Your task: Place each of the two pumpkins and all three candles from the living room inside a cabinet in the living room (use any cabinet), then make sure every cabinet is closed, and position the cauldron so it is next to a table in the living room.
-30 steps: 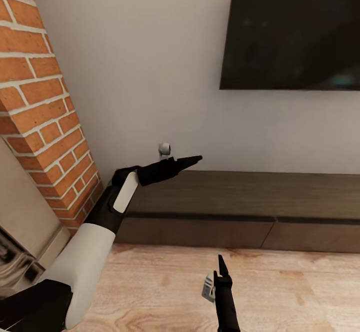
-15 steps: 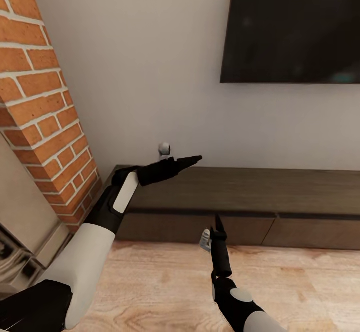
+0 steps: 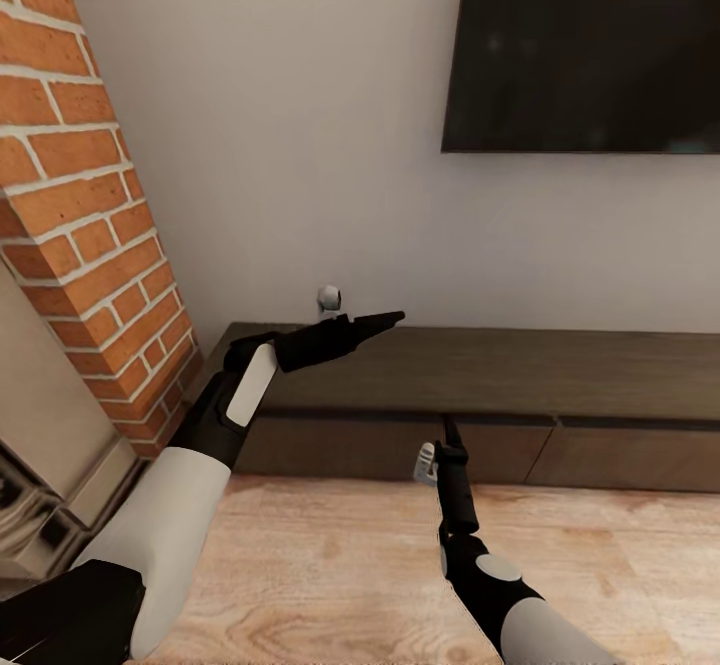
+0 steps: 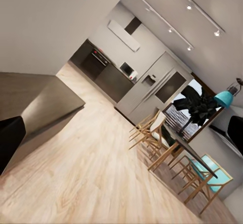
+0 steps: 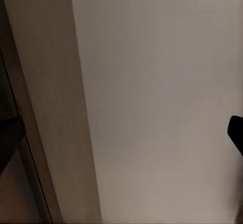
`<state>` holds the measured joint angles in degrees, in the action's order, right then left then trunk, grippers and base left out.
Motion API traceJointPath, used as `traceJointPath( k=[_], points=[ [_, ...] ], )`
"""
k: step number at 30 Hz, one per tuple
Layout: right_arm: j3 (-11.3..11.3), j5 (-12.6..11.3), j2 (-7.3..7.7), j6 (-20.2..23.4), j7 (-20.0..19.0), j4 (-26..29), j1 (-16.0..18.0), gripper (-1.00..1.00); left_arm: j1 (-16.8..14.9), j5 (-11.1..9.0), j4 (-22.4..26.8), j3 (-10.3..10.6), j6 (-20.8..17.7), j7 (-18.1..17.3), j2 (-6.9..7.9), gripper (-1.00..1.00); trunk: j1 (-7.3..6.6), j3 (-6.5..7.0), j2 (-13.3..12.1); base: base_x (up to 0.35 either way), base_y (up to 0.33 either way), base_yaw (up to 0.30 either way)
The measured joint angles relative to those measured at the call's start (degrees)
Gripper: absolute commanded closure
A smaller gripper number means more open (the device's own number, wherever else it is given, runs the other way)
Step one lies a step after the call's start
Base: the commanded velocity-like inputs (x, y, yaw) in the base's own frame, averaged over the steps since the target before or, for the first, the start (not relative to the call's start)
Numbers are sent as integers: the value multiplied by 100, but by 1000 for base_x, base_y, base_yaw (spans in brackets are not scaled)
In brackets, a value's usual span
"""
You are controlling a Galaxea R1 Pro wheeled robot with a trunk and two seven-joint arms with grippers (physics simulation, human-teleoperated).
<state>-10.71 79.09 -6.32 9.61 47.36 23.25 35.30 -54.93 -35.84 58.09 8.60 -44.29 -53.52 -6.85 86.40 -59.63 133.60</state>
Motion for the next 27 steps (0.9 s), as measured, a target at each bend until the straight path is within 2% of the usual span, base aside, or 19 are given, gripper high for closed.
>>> traceJointPath(
  k=[5,12,14,19,24,27],
  points=[
    [19,-24,157,-17,1,-34,30,-100,0,0,0,1,0,0,0,-100,110,-90,201,0,0,0],
    [39,-66,232,-25,9,-129,38,-100,0,0,0,2,0,0,0,-100,264,-215,481,0,0,0],
    [28,-57,293,-85,14,-134,38,-100,0,0,0,1,0,0,0,-100,308,-251,561,0,0,0],
    [12,-50,333,-500,44,-137,38,-100,0,0,7,1,0,0,0,-100,417,-341,762,0,0,0],
    [43,-65,341,-596,27,-132,38,-100,0,0,9,1,0,7,0,-100,527,-431,963,0,0,0],
    [49,-65,348,-593,24,-127,39,-100,0,-2,8,-4,-1,8,3,-100,533,-476,967,0,0,0]
  ],
)
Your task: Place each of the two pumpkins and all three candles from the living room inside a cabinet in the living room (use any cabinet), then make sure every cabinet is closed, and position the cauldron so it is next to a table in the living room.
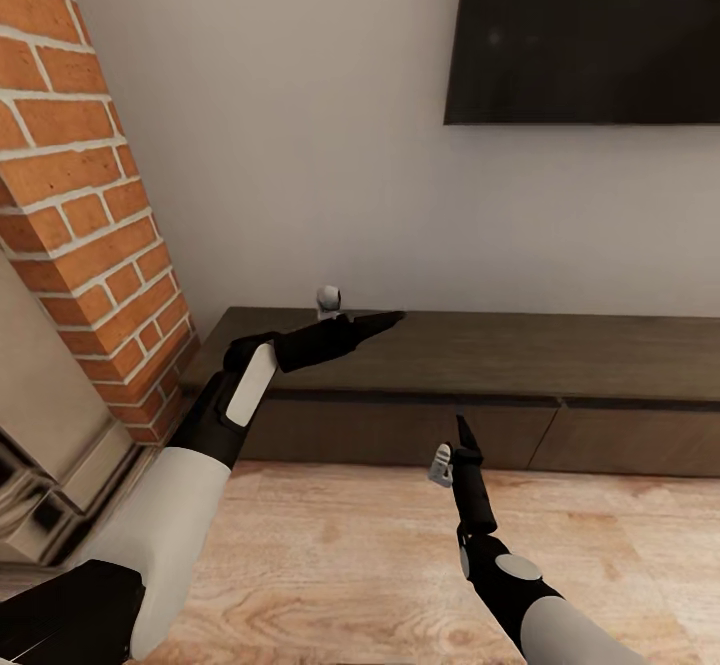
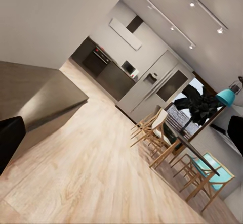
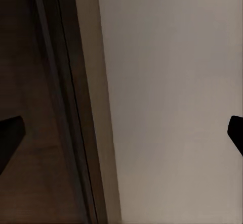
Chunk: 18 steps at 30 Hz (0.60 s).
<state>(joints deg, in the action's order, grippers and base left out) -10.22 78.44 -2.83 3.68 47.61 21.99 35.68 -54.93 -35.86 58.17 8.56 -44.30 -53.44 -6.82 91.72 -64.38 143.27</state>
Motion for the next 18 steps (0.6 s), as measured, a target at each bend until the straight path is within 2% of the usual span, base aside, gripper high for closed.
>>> traceJointPath(
  k=[8,14,18],
  points=[
    [-16,4,124,-9,27,-9,0,-100,0,0,-16,-3,0,-4,14,-100,0,0,0,13,0,0],
    [-10,-3,101,19,42,-6,0,-100,0,0,-14,-3,0,-4,14,-100,0,0,0,218,0,0],
    [-7,-4,99,24,38,-4,0,-100,0,0,-22,-3,0,-7,15,-100,0,0,0,64,0,0]
  ],
)
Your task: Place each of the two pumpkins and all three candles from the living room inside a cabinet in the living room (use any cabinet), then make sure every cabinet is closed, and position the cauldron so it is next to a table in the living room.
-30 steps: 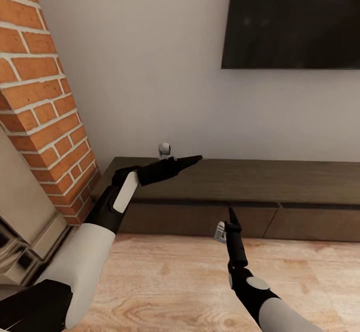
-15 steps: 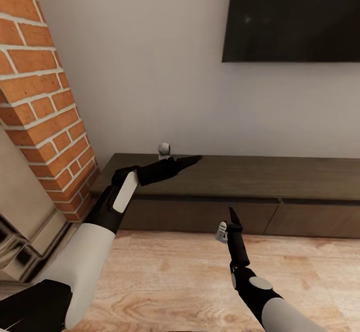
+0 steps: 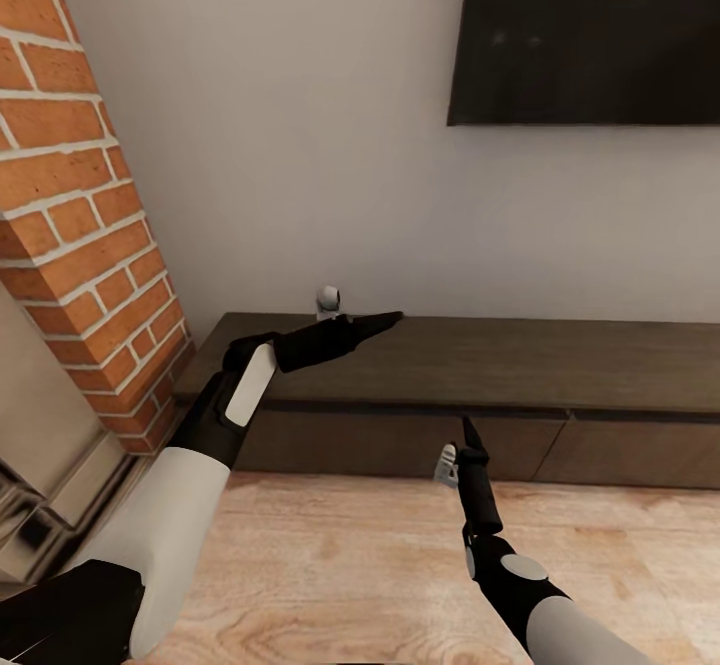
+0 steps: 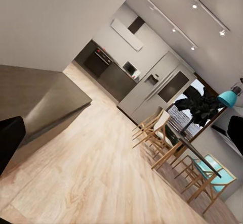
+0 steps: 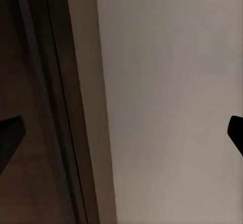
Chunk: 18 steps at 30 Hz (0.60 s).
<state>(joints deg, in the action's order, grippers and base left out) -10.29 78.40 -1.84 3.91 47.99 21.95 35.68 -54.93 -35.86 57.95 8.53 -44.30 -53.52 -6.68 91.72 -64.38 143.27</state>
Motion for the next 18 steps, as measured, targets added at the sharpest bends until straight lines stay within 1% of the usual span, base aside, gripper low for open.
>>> traceJointPath(
  k=[12,14,18],
  points=[
    [-13,12,32,2,-26,-21,-36,-100,0,-1,4,-1,0,-1,0,-100,0,0,0,8,0,0],
    [-15,12,38,3,-30,-22,-37,-100,0,0,4,0,0,-1,0,-100,0,0,0,135,0,0],
    [-17,17,43,-2,-35,-29,-38,-100,0,-1,19,0,0,-1,0,-100,0,0,0,288,-45,0]
  ],
)
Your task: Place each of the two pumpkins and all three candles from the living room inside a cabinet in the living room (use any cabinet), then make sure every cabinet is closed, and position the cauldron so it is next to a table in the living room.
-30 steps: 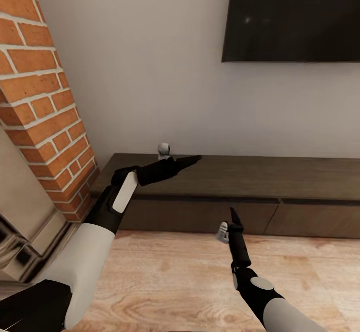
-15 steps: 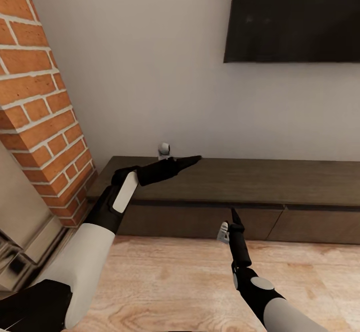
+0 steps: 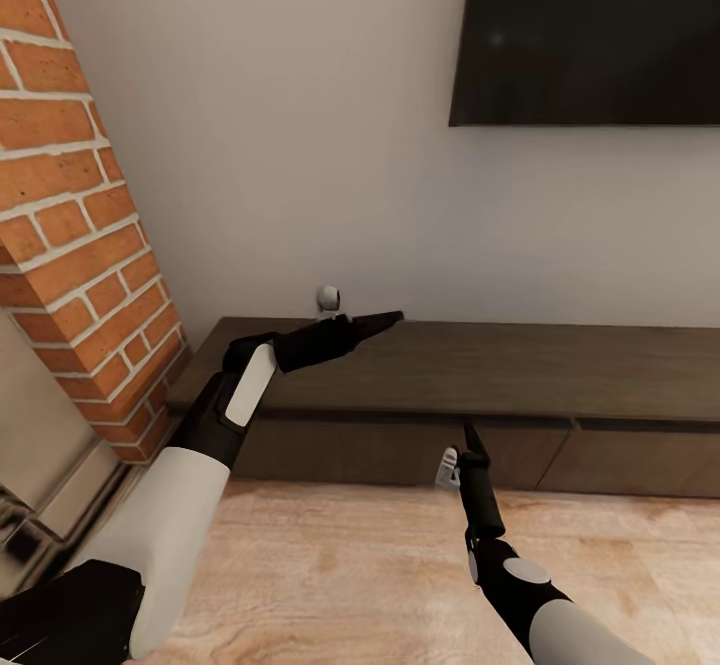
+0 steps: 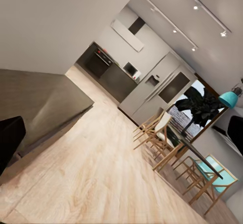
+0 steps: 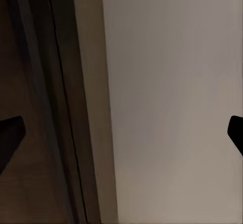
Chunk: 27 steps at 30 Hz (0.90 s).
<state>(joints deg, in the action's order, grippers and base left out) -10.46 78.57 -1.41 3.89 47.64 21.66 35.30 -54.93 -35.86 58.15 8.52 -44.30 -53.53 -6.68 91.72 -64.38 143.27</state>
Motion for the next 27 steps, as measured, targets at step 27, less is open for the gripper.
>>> traceJointPath(
  k=[27],
  points=[
    [17,-31,8,-6,19,-487,-14,-100,10,0,-14,0,0,2,0,-100,0,0,0,44,-3,0]
  ],
)
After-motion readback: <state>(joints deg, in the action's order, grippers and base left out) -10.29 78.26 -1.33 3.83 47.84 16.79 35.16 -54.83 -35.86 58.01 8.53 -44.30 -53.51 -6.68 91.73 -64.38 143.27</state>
